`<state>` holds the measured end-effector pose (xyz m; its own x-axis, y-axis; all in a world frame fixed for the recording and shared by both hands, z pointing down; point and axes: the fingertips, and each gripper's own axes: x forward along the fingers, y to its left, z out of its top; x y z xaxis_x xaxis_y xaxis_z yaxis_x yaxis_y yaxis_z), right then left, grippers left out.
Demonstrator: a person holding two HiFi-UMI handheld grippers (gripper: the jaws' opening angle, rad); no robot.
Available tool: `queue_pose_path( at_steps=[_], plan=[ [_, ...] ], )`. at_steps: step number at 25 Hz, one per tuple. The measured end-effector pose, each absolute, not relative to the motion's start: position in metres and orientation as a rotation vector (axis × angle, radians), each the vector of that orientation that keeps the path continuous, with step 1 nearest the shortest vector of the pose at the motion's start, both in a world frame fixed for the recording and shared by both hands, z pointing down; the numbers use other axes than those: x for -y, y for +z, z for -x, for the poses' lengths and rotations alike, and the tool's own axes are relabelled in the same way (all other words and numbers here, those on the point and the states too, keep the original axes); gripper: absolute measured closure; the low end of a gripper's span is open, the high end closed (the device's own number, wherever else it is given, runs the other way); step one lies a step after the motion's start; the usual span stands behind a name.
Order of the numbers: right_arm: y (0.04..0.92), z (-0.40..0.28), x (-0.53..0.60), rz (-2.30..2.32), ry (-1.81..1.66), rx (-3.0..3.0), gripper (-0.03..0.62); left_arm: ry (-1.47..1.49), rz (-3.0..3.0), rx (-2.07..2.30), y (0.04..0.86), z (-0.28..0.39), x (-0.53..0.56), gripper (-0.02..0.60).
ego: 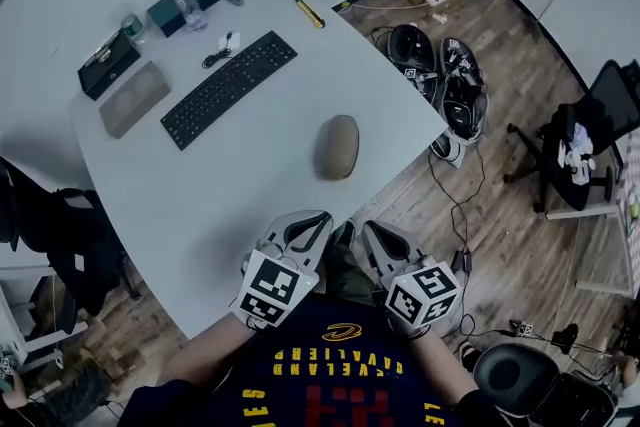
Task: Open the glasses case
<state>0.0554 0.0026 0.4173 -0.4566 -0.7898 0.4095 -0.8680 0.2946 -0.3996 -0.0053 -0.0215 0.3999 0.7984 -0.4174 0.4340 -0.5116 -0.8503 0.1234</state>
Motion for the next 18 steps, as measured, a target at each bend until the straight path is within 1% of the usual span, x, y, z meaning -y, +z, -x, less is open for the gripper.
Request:
queue_pose_path(
  at_steps=[8, 12, 18],
  plan=[
    [0.442, -0.092, 0.064, -1.538, 1.002, 2.404, 0.576, 0.660, -2.724, 0.779, 0.420, -0.035, 0.078, 0.566],
    [0.457, -0.112, 0.097, -1.535, 1.043, 2.381, 0.574, 0.756, -2.706, 0.815, 0.440, -0.053, 0.101, 0.565],
    [0.495, -0.125, 0.132, -1.431, 1.150, 2.331, 0.574, 0.898, -2.586, 0.790, 0.484, -0.071, 0.122, 0.501]
  ],
)
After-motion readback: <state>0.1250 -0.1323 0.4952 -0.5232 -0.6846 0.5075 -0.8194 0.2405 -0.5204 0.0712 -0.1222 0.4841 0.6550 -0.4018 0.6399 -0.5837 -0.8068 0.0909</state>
